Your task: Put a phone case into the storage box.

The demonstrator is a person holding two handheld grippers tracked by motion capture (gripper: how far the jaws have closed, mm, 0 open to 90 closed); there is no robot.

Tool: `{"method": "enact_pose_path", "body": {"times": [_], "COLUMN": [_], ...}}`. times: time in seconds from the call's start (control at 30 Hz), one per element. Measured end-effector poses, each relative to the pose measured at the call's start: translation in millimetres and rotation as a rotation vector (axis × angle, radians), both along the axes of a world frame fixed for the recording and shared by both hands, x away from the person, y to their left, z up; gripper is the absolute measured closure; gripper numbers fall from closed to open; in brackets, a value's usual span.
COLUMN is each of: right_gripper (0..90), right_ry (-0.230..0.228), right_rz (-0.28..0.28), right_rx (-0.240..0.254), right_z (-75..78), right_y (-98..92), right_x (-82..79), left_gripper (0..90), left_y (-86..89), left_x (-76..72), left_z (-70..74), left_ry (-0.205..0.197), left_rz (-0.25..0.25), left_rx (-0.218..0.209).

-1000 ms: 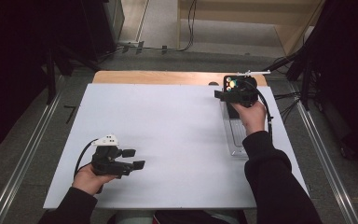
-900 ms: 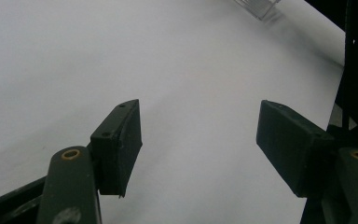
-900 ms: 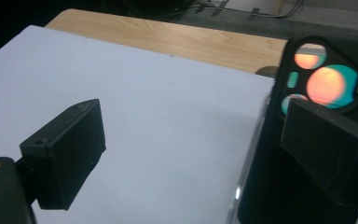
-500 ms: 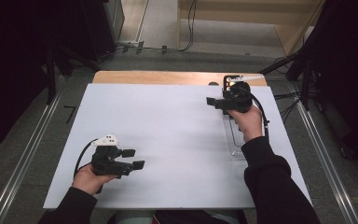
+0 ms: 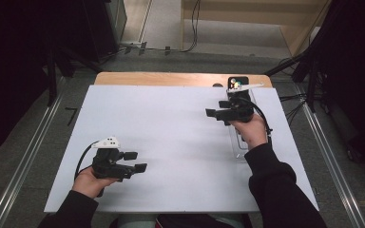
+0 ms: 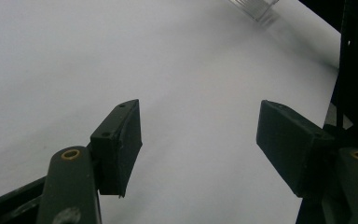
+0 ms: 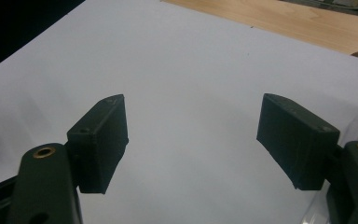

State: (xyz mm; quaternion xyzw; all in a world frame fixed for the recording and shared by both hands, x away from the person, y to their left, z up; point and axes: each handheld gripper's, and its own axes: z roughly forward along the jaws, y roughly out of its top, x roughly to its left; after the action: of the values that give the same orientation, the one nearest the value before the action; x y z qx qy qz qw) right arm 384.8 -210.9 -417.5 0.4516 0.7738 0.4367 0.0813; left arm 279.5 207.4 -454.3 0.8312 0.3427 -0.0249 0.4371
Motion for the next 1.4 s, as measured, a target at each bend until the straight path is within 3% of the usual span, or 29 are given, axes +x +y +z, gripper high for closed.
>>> {"method": "enact_pose_path", "body": {"times": [0.73,1.23,1.4], "right_gripper": [22.5,22.4,22.3], "right_ry": [0.019,0.012,0.014], "right_rz": [0.077,0.133,0.156], "right_rx": [-0.018,0.01,-0.004], "right_z": [-3.0,-11.3,-16.4], "right_y": [12.5,9.8,8.6], "right_x": [-46.7,-75.6,-84.1], "left_gripper": [31.5,31.5,31.4], "left_y": [-1.7,-3.9,-2.5], "left_x": [-1.7,-5.1,-7.0], "left_z": [1.7,4.6,5.2], "left_ry": [0.002,-0.002,-0.001], "left_rz": [-0.019,-0.035,-0.037], "left_rx": [-0.004,-0.007,-0.015]}}
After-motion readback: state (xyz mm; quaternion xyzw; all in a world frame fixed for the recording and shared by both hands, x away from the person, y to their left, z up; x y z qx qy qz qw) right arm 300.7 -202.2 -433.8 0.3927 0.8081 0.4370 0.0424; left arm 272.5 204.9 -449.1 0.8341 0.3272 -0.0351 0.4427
